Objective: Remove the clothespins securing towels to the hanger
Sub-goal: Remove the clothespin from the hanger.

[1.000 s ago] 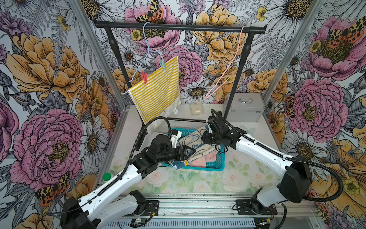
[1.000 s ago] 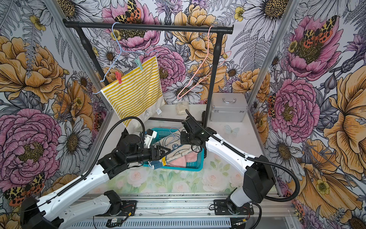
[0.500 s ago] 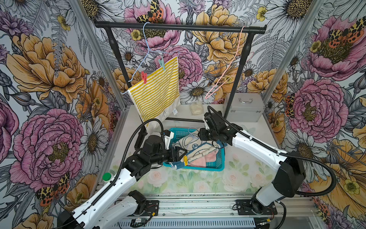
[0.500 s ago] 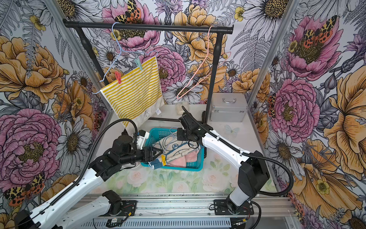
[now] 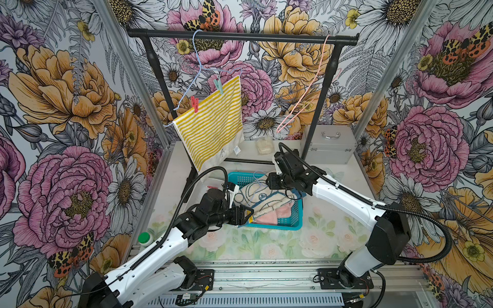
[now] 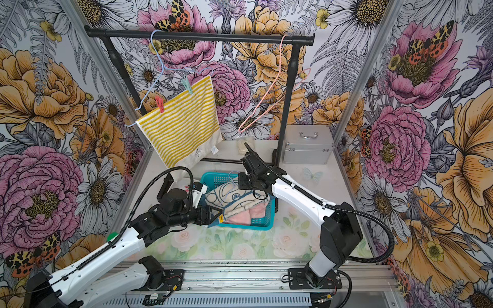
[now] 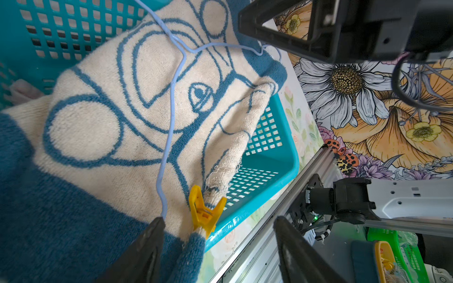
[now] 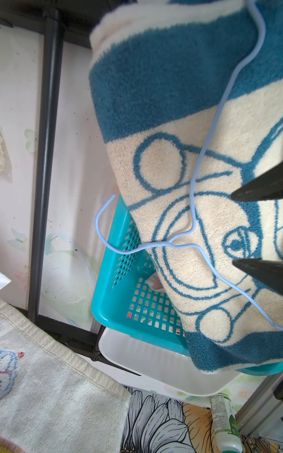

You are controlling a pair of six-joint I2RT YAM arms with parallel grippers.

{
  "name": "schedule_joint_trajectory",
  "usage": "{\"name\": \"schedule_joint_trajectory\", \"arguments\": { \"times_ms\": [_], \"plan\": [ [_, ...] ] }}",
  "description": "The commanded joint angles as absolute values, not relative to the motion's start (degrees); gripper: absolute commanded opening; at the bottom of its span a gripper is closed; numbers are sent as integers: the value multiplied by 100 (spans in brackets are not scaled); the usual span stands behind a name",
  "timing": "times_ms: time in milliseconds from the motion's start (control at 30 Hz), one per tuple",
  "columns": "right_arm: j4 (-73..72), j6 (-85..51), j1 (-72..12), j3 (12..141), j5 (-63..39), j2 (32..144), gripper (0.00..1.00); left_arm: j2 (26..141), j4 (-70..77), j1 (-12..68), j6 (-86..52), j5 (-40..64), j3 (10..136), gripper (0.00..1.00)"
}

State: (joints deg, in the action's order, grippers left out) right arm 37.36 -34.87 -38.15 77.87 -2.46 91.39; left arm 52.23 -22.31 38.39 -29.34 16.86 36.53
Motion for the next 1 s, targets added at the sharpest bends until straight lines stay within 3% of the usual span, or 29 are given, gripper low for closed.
{"name": "schedule_joint_trajectory", "arguments": {
  "times_ms": [0, 467, 967],
  "plan": [
    [3647, -3426, -3788, 7871, -260, 9003, 39, 5273, -1566, 3855, -2742, 1844, 3512, 73],
    [3650, -3473, -3788, 7750, -235, 8881, 39, 6036, -684, 3702, -2488, 2675, 3489, 67],
    [3647, -3497, -3788, 7712, -191, 8877, 39, 6257, -921, 3724, -2515, 2380, 3498, 47]
  ]
}}
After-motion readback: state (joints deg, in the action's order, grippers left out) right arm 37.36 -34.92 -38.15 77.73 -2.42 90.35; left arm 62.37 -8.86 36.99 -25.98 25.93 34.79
